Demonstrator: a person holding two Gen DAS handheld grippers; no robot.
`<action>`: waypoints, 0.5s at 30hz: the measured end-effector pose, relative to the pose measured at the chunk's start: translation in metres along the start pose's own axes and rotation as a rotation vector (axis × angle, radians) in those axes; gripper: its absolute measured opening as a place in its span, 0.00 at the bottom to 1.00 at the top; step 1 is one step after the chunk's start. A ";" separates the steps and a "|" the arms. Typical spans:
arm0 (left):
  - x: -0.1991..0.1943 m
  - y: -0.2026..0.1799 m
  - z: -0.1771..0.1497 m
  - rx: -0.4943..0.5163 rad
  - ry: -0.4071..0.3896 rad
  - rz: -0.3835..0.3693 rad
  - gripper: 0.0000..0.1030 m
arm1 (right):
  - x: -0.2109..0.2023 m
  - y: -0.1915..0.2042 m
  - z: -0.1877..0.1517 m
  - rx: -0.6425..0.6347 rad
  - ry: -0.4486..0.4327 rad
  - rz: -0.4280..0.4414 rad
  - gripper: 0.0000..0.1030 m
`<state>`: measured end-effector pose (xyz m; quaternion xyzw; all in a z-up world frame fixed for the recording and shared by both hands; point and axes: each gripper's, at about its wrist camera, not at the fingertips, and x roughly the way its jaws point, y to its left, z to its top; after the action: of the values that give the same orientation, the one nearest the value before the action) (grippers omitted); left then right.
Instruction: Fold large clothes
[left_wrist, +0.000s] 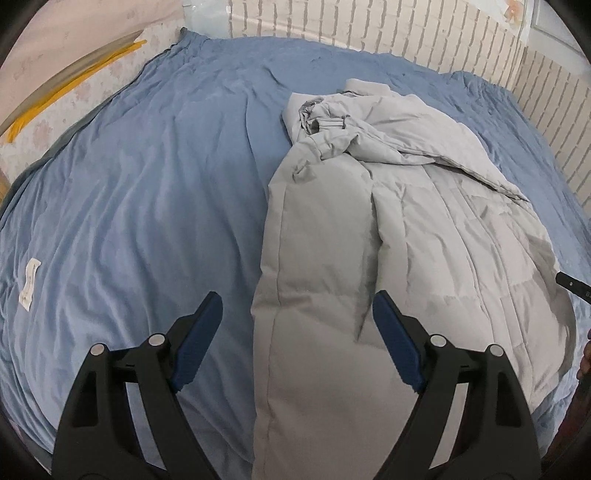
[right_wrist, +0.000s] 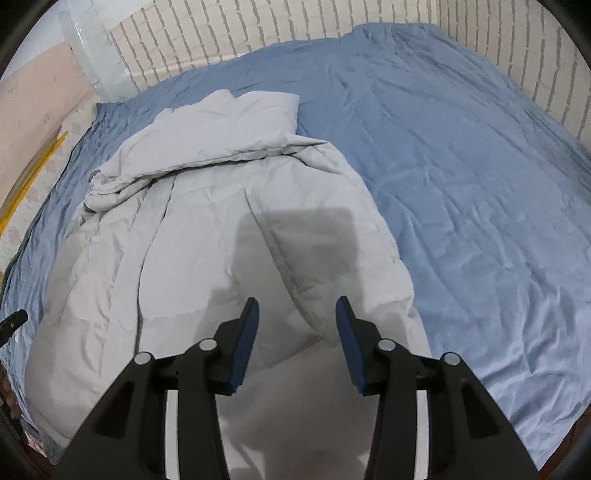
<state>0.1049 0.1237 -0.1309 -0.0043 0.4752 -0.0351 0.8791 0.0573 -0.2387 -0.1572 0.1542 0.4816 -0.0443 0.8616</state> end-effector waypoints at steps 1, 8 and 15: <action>-0.003 -0.001 -0.004 -0.002 -0.010 0.004 0.81 | -0.002 -0.002 -0.002 0.004 -0.012 -0.002 0.43; -0.010 0.001 -0.039 -0.011 -0.010 -0.023 0.51 | -0.011 -0.017 -0.022 0.031 -0.045 -0.022 0.43; -0.009 -0.002 -0.073 -0.004 0.009 -0.049 0.37 | -0.026 -0.022 -0.047 0.010 -0.111 -0.044 0.42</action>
<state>0.0389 0.1246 -0.1634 -0.0178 0.4788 -0.0559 0.8759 -0.0003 -0.2467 -0.1630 0.1454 0.4359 -0.0742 0.8851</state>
